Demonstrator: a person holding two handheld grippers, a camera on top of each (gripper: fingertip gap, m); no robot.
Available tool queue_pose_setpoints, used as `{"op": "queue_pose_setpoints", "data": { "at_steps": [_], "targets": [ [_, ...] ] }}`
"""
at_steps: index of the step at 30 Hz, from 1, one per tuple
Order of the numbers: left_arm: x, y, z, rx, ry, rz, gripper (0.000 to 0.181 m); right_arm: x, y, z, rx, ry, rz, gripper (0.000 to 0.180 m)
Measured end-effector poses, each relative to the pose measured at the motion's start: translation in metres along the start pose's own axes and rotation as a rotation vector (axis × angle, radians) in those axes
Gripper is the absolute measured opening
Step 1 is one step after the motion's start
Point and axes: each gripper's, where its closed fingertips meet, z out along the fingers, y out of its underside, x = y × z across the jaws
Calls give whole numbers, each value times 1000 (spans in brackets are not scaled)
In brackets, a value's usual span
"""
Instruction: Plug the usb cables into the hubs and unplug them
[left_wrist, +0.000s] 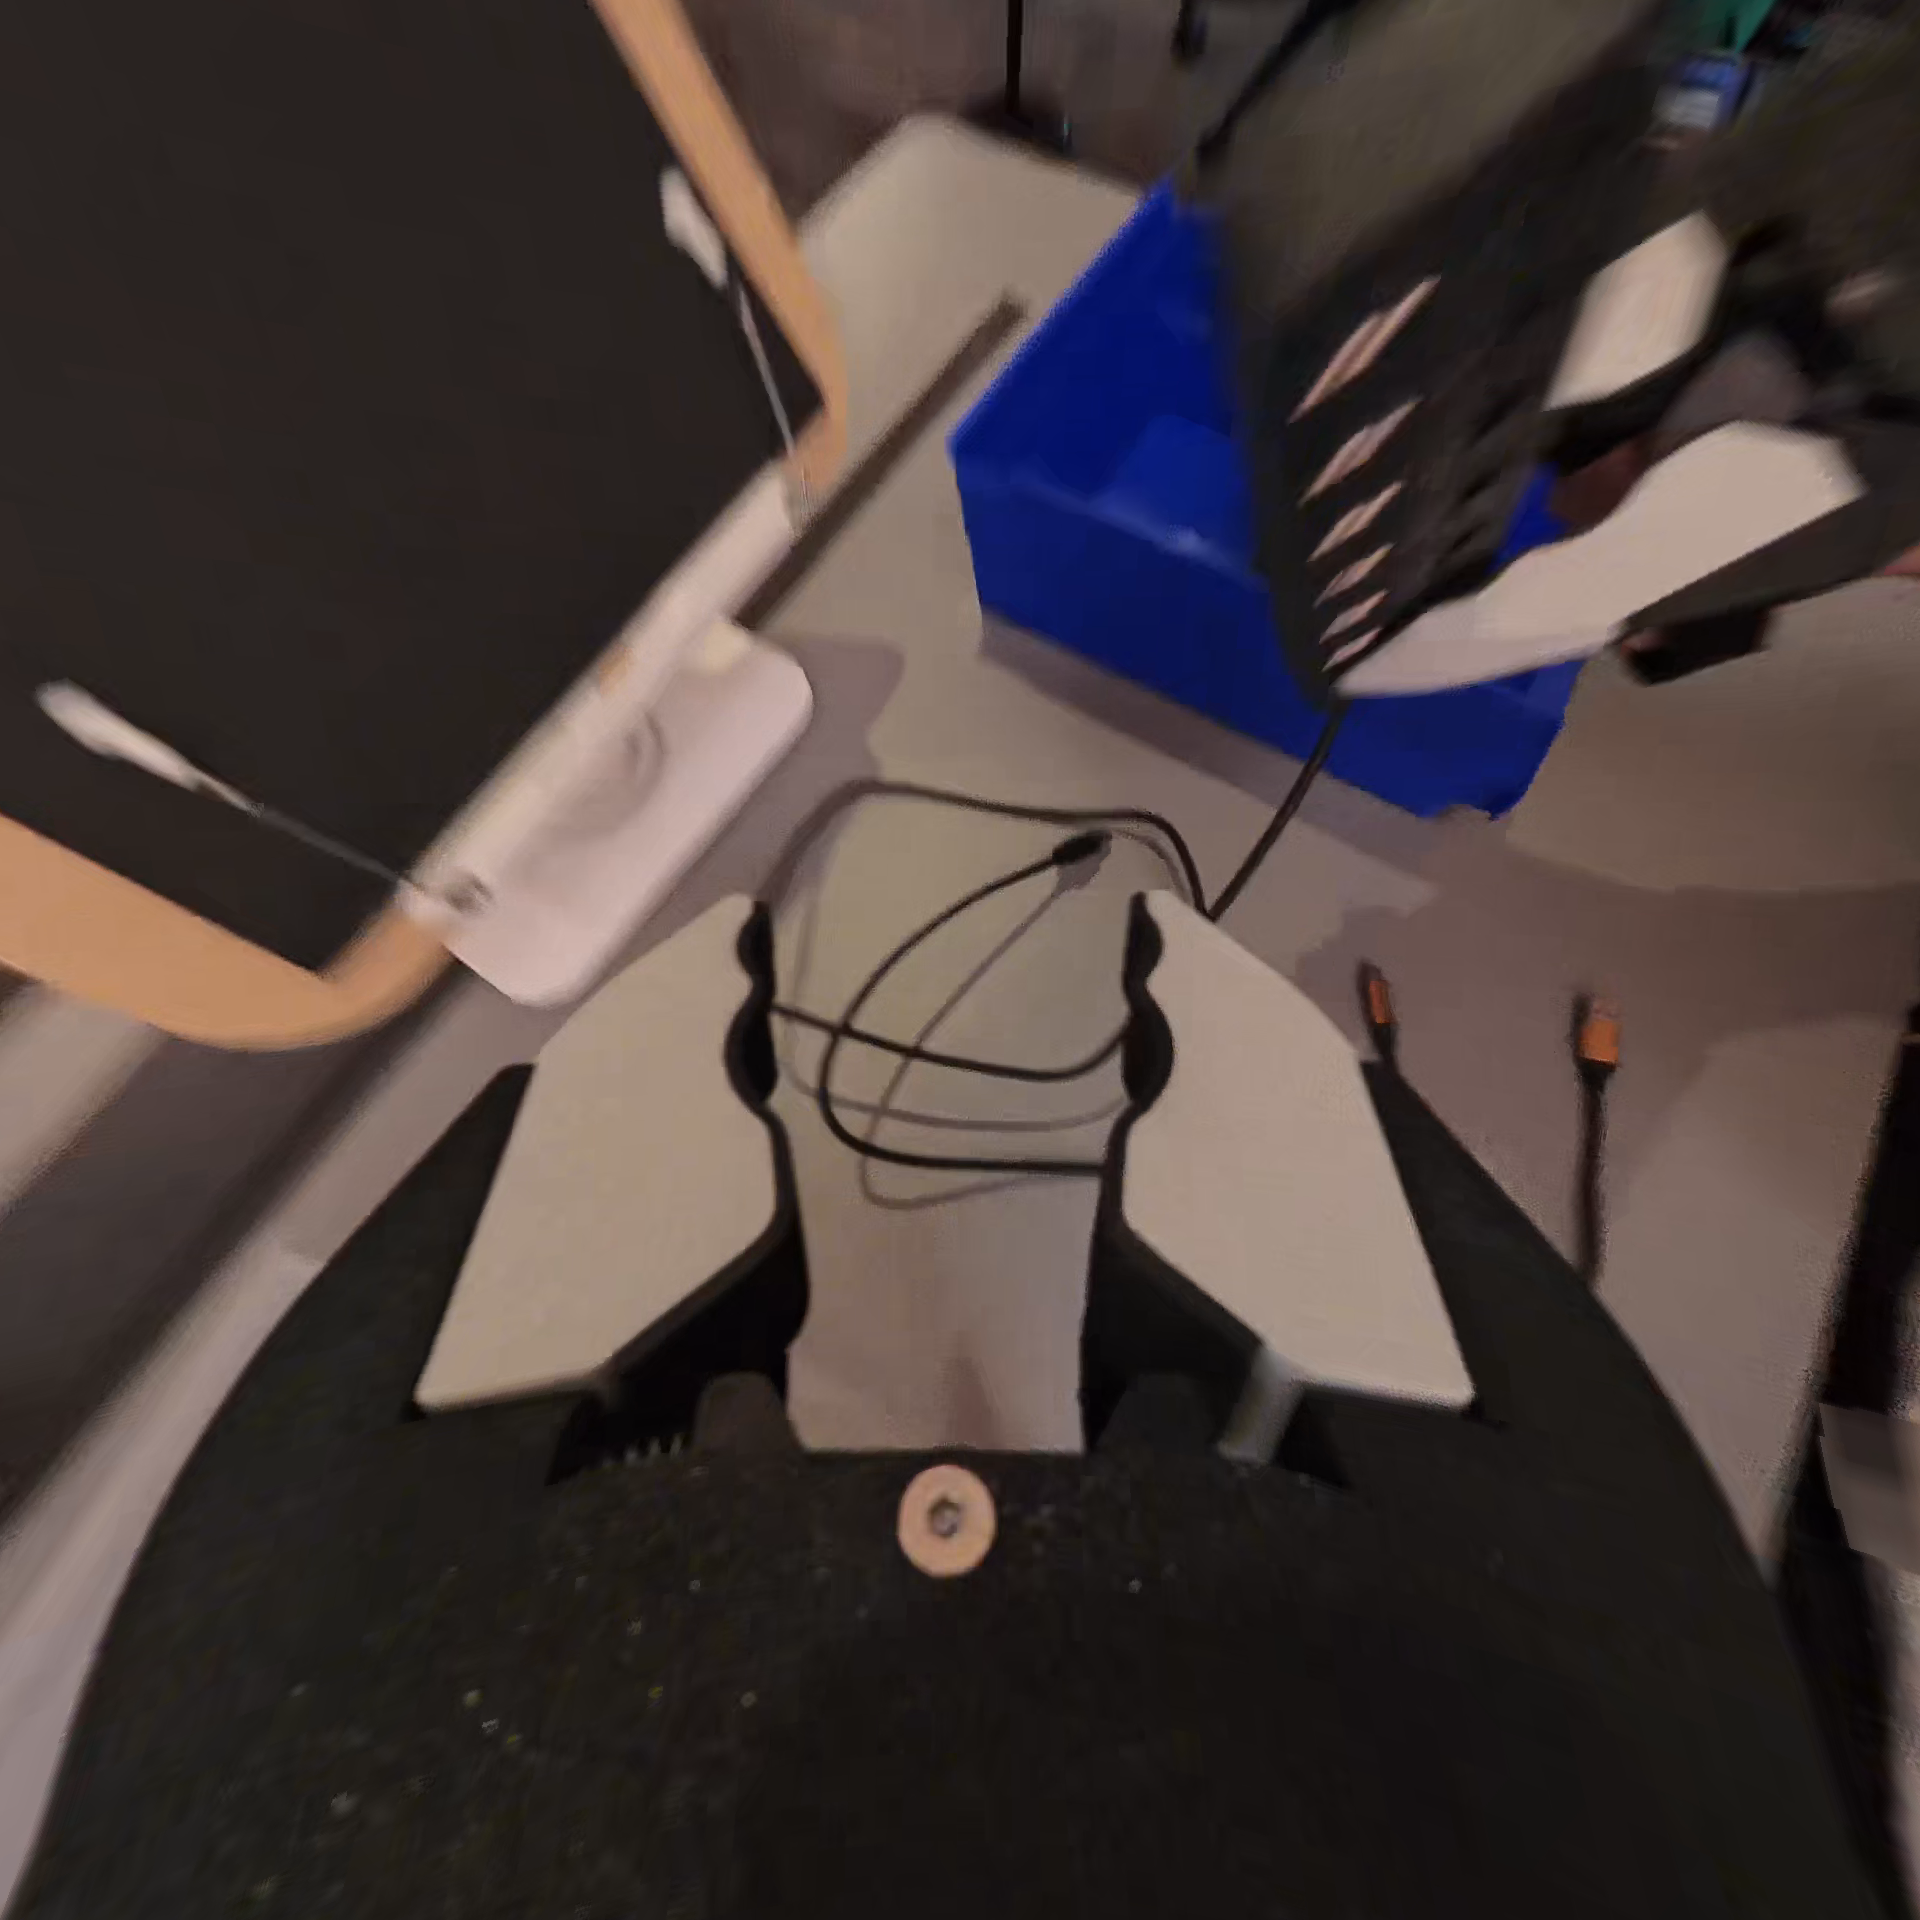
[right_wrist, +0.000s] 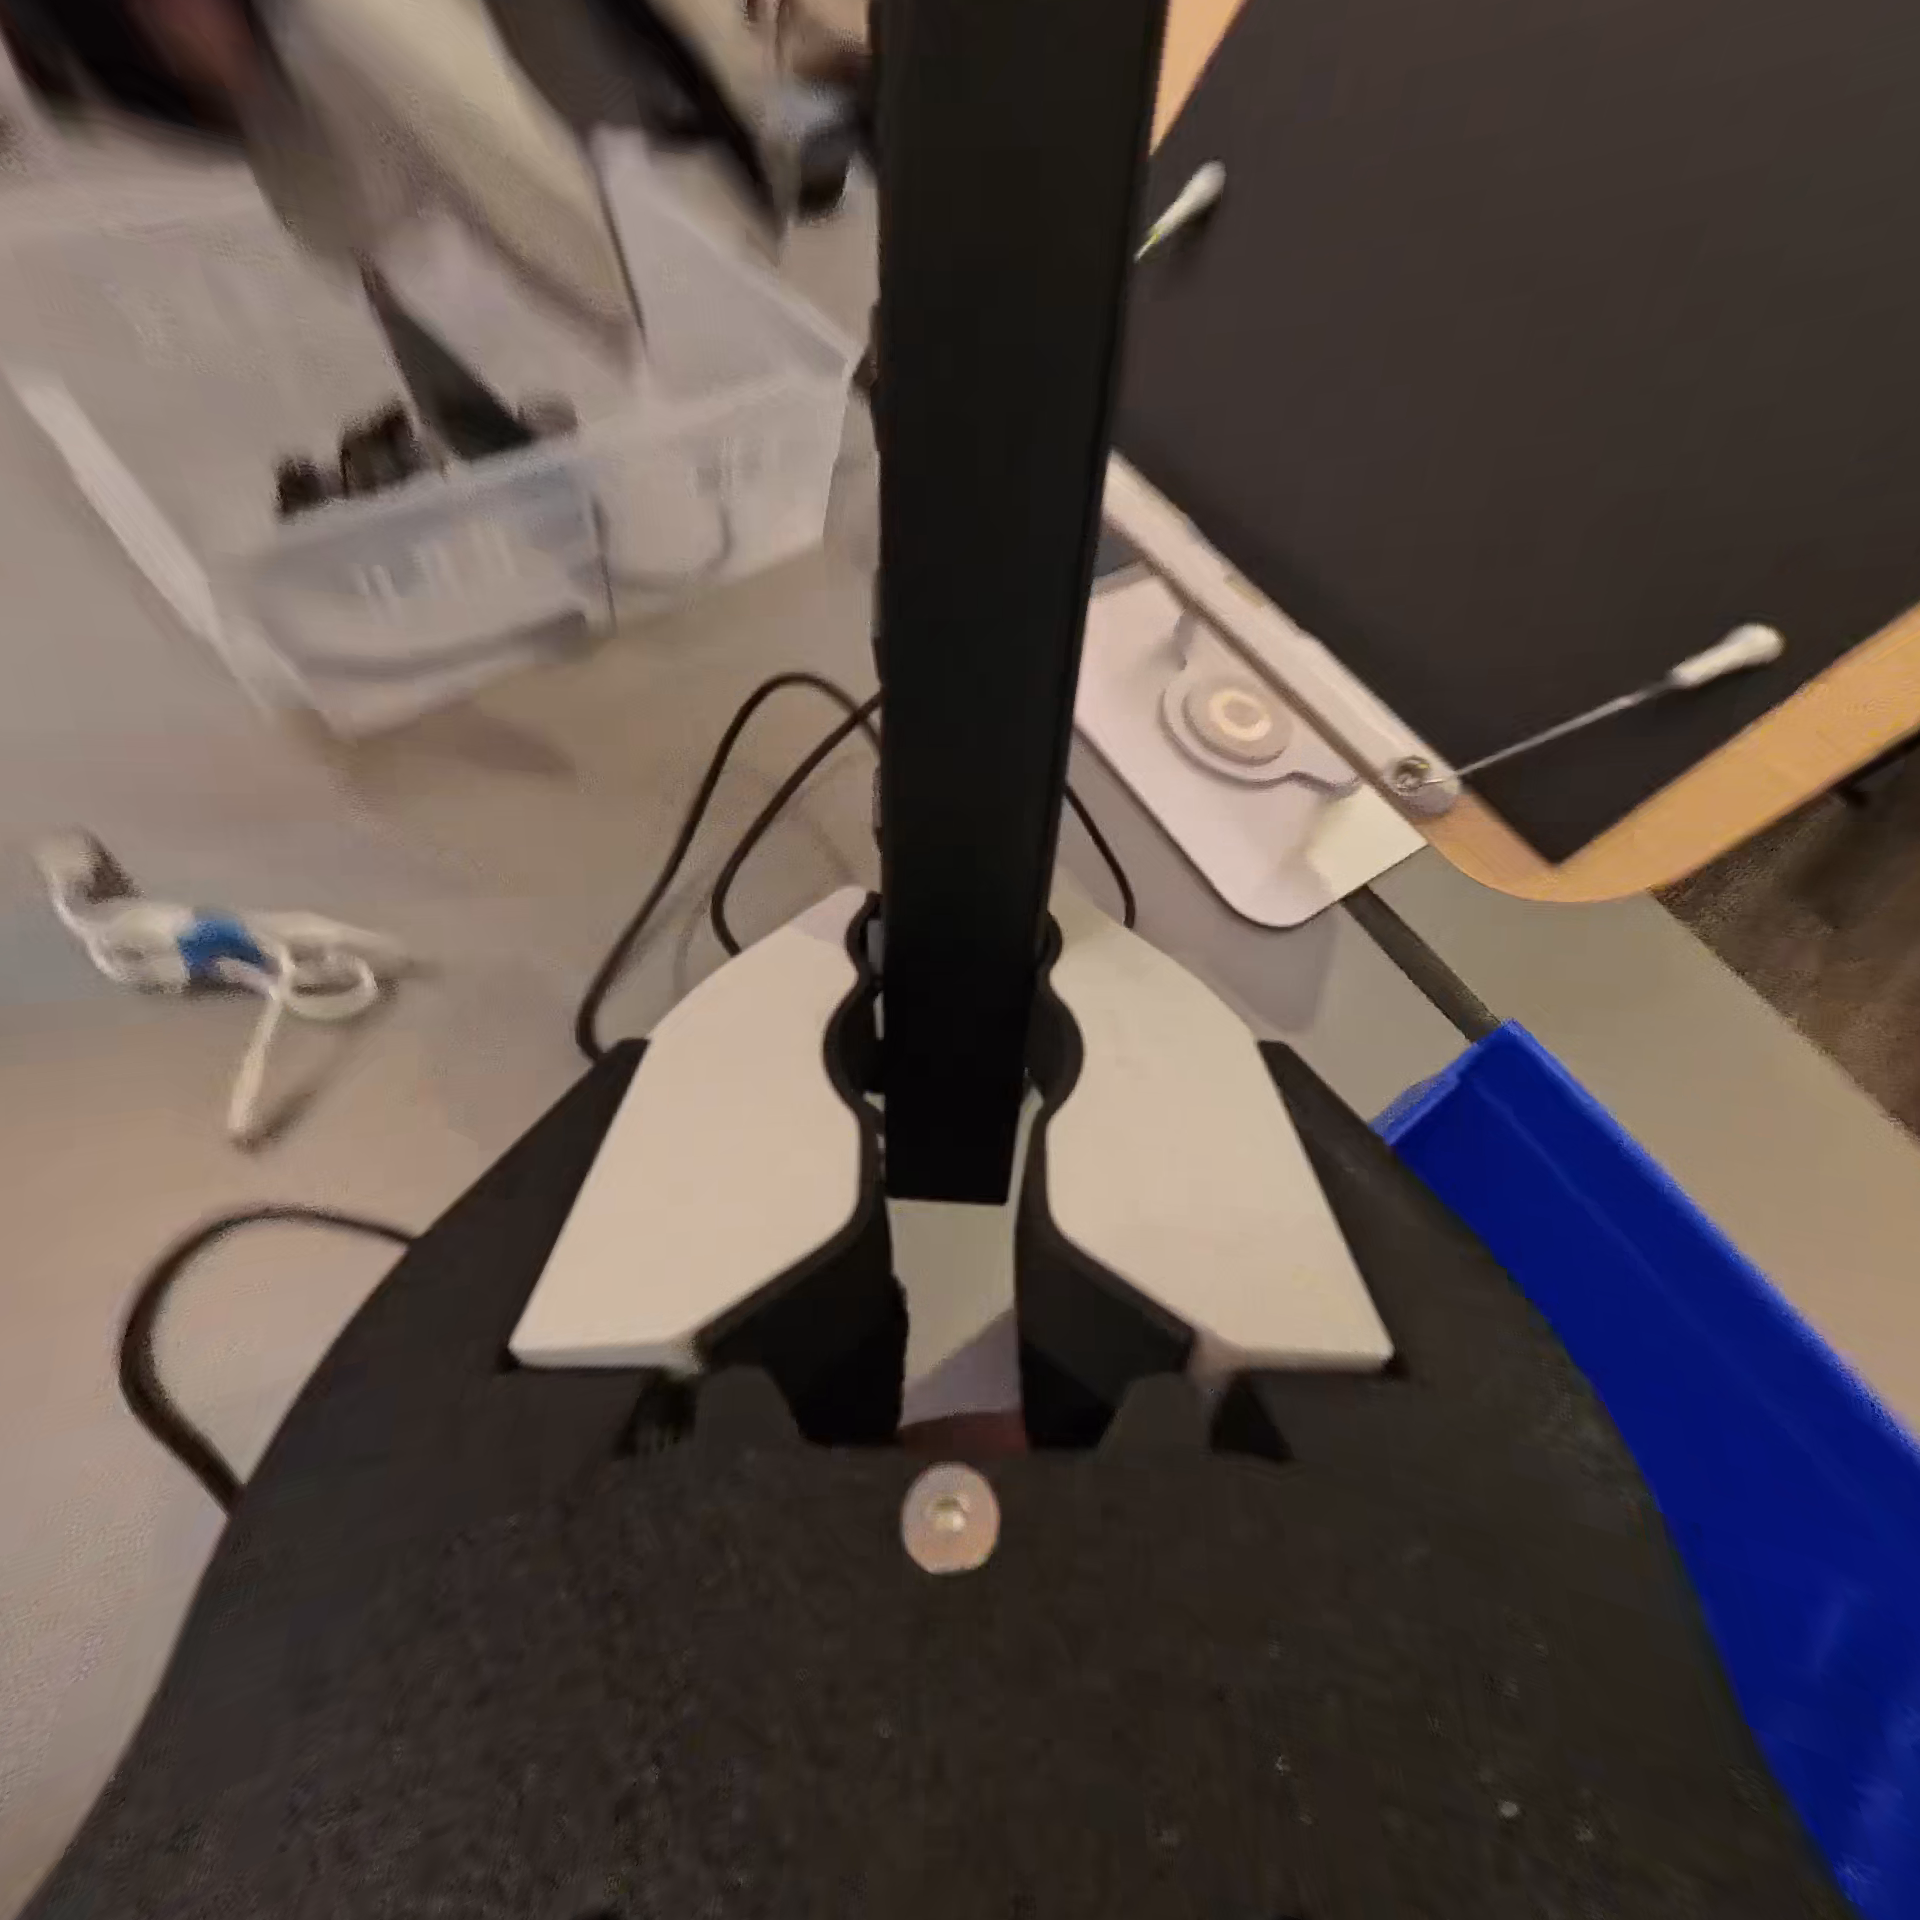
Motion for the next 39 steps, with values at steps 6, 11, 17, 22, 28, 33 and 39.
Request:
{"op": "queue_pose_setpoints", "data": {
  "at_steps": [6,11,17,22,28,33,39],
  "targets": [
    [51,-12,-24,-54,-10,497,69,-47,12,31,-259,-212,-356,24],
    [51,55,-1,-332,81,512,34,-70,11,39,-297,-301,-434,24],
    [47,59,-1,-14,129,244,27,-26,-21,28,-39,-25,-322,44],
    [31,33,-17,490,232,-318,26,-40,-41,-19,320,-166,158,44],
    [73,9,-26,938,623,-600,26,-88,-56,-5,537,-637,666,52],
    [98,9,-10,1046,726,-706,26,-91,-65,8,611,-628,711,47],
    [108,13,4,1071,719,-745,26,-93,-62,8,621,-637,713,27]
  ]
}}
